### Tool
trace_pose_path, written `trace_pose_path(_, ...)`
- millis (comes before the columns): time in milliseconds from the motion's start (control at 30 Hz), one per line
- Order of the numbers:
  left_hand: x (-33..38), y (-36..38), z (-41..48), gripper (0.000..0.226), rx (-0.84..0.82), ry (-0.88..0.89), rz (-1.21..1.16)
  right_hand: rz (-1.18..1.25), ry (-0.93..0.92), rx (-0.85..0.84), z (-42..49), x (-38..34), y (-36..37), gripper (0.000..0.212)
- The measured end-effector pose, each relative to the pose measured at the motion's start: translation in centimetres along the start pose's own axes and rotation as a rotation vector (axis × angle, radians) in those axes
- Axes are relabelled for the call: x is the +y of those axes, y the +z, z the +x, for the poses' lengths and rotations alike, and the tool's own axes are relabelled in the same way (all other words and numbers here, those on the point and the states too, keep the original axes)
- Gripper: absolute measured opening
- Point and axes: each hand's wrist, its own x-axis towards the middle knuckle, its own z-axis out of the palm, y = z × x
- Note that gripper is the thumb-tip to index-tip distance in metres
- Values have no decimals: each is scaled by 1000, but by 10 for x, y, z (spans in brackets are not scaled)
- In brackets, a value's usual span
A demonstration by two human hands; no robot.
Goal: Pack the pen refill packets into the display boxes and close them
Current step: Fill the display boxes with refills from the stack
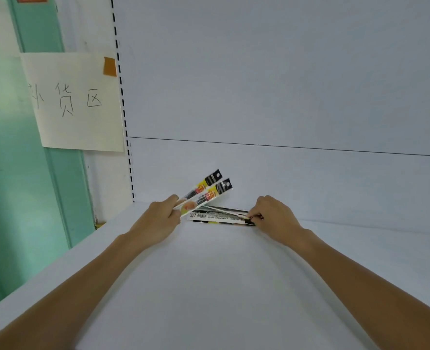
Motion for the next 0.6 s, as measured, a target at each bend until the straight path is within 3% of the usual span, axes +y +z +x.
trace_pose_path(133,12,5,4,17,75,-79,-252,89,-111,213,-6,-4,-11,18)
trace_pose_path(300,21,-4,4,28,341,-243,-706,274,-115,450,-14,-14,-29,16)
trace_pose_path(500,51,9,-19,12,-74,-242,-636,530,15,528,-18,-37,-42,26)
trace_pose_path(600,67,21,-28,14,-133,-144,-484,546,8,498,-23,-45,-45,22)
